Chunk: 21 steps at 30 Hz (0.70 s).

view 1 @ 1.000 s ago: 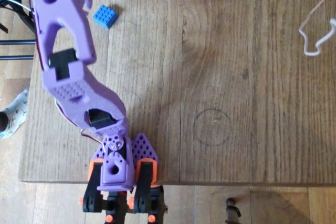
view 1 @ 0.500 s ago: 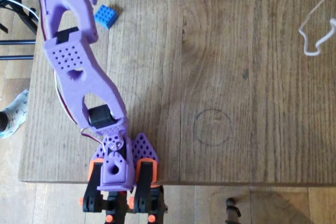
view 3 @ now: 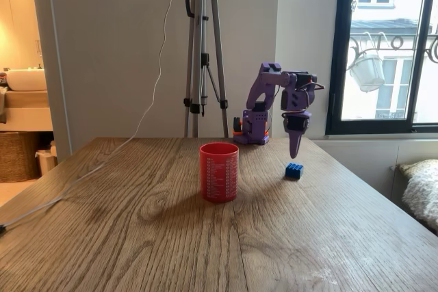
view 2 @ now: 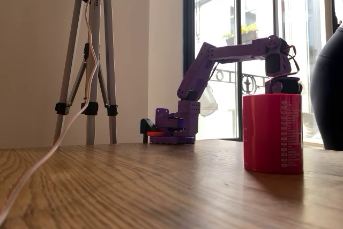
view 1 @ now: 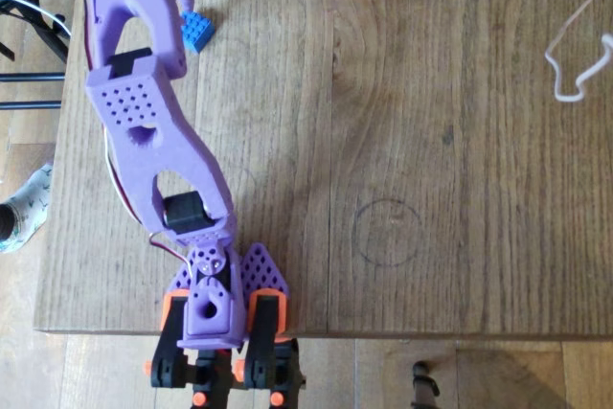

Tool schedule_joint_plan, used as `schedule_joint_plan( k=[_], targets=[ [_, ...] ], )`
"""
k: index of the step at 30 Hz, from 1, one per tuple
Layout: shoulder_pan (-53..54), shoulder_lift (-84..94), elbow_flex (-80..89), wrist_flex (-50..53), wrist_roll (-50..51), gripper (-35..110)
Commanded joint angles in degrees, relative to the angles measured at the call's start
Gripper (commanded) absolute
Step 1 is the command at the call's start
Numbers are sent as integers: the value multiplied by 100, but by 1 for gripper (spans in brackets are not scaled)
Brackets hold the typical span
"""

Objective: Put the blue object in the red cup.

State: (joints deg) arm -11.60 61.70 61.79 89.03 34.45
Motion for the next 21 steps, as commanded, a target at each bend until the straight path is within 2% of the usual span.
schedule_joint_plan(
  k=[1,6,21],
  targets=[
    [-114,290,-70,246,-53,33],
    [-255,264,-44,457,-9,42],
    [-756,-642,-536,396,26,41]
  ],
)
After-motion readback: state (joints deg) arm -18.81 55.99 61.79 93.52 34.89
